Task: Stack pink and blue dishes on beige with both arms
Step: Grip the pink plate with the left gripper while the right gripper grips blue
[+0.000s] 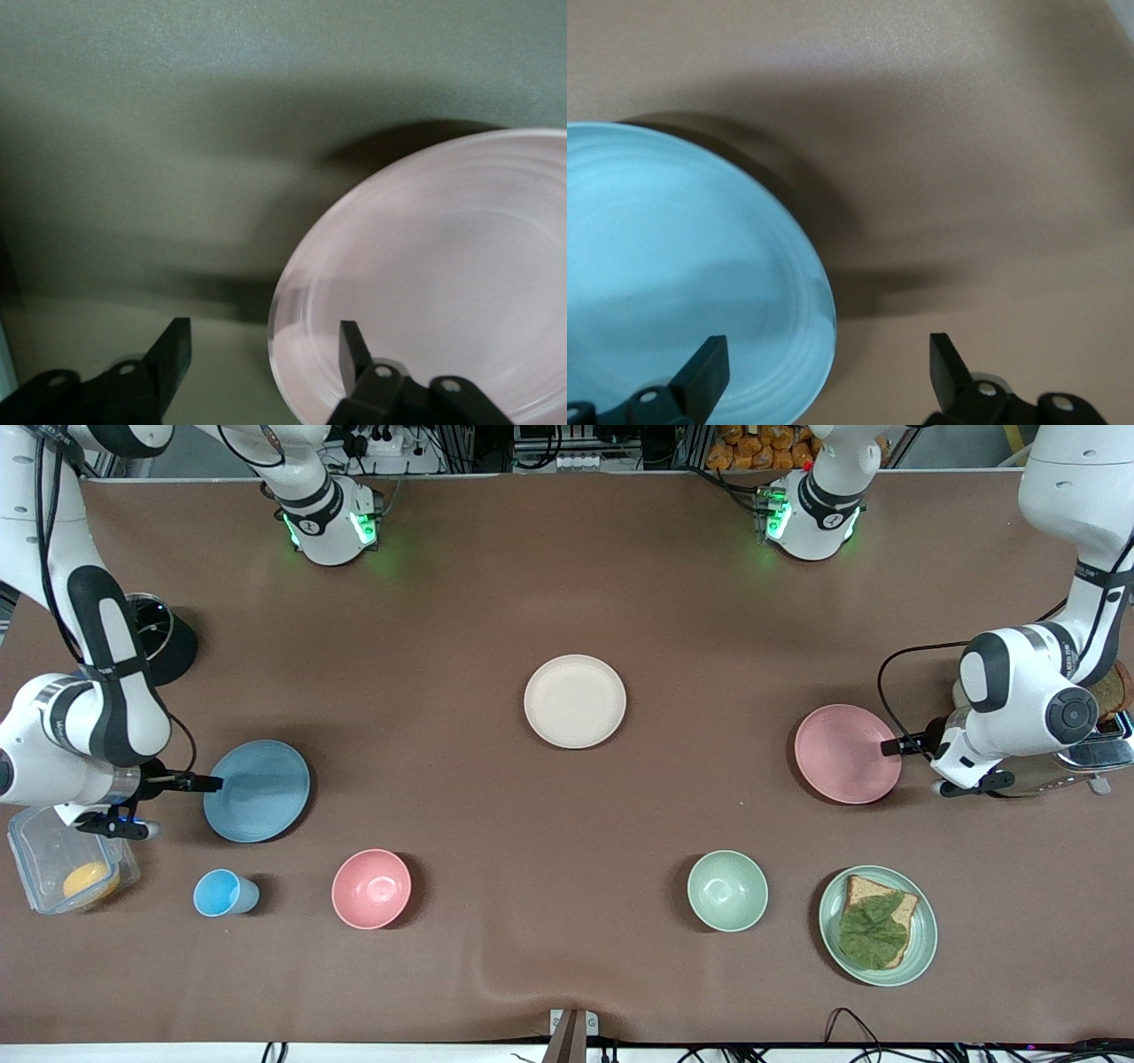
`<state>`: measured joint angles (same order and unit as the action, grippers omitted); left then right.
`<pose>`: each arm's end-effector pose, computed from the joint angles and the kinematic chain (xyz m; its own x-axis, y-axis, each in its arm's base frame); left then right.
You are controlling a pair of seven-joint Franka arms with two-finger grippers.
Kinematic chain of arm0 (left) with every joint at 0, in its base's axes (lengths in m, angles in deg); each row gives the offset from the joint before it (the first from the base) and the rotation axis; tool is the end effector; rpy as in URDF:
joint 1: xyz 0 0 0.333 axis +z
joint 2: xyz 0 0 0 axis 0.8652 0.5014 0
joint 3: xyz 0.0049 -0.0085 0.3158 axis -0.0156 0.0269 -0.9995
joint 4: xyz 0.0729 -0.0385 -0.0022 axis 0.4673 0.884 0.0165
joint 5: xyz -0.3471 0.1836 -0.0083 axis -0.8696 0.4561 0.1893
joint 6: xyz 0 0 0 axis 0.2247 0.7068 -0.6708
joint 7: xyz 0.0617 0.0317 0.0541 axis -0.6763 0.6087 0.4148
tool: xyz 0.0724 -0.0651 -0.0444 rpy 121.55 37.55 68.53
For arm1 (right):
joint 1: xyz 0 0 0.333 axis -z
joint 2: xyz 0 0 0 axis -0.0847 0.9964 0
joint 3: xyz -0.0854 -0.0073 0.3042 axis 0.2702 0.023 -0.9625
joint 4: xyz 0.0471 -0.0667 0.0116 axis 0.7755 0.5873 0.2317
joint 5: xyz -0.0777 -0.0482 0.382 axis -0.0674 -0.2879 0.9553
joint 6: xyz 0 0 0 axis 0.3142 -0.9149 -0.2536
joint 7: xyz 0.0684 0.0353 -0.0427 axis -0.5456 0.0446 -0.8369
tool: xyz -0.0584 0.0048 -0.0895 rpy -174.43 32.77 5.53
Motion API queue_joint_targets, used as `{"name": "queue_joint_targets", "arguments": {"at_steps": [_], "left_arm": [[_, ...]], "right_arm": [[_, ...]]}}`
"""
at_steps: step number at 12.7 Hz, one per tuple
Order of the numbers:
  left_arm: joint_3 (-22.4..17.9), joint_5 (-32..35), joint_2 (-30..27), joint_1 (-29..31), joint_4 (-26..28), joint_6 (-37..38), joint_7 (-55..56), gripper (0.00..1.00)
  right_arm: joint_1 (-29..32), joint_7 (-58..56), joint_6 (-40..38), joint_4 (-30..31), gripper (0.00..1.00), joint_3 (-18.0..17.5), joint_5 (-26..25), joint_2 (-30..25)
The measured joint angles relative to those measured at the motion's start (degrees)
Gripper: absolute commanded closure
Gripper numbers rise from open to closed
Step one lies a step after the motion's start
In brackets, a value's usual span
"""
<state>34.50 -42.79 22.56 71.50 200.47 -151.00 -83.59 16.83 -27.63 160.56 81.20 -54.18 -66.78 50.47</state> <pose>0.5526 0.0892 0.2004 0.9639 0.1574 -0.2148 0.1614 -0.9869 0.0011 0.6127 -0.1759 0.2079 0.9606 -0.1497 -0.2343 -0.1592 -0.9870 -0.0223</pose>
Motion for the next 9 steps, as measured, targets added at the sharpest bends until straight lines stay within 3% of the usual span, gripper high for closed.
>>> {"name": "queue_joint_targets", "arguments": {"at_steps": [3, 7, 8, 9], "left_arm": [[0.0, 0.0, 0.8, 0.0, 0.0, -0.5, 0.0, 0.44], [0.1, 0.0, 1.6, 0.0, -0.1, -0.8, 0.0, 0.80], [0.2, 0.0, 1.6, 0.0, -0.1, -0.8, 0.0, 0.91], [0.2, 0.0, 1.6, 0.0, -0.1, -0.8, -0.1, 0.99]], "right_arm": [[0.2, 0.0, 0.9, 0.2, 0.00, 0.0, 0.7, 0.3], [0.3, 0.0, 1.5, 1.2, 0.00, 0.0, 0.8, 2.0], [0.3, 0.0, 1.6, 1.3, 0.16, -0.1, 0.8, 2.3], [0.3, 0.0, 1.6, 1.3, 0.45, -0.1, 0.8, 2.4]]}}
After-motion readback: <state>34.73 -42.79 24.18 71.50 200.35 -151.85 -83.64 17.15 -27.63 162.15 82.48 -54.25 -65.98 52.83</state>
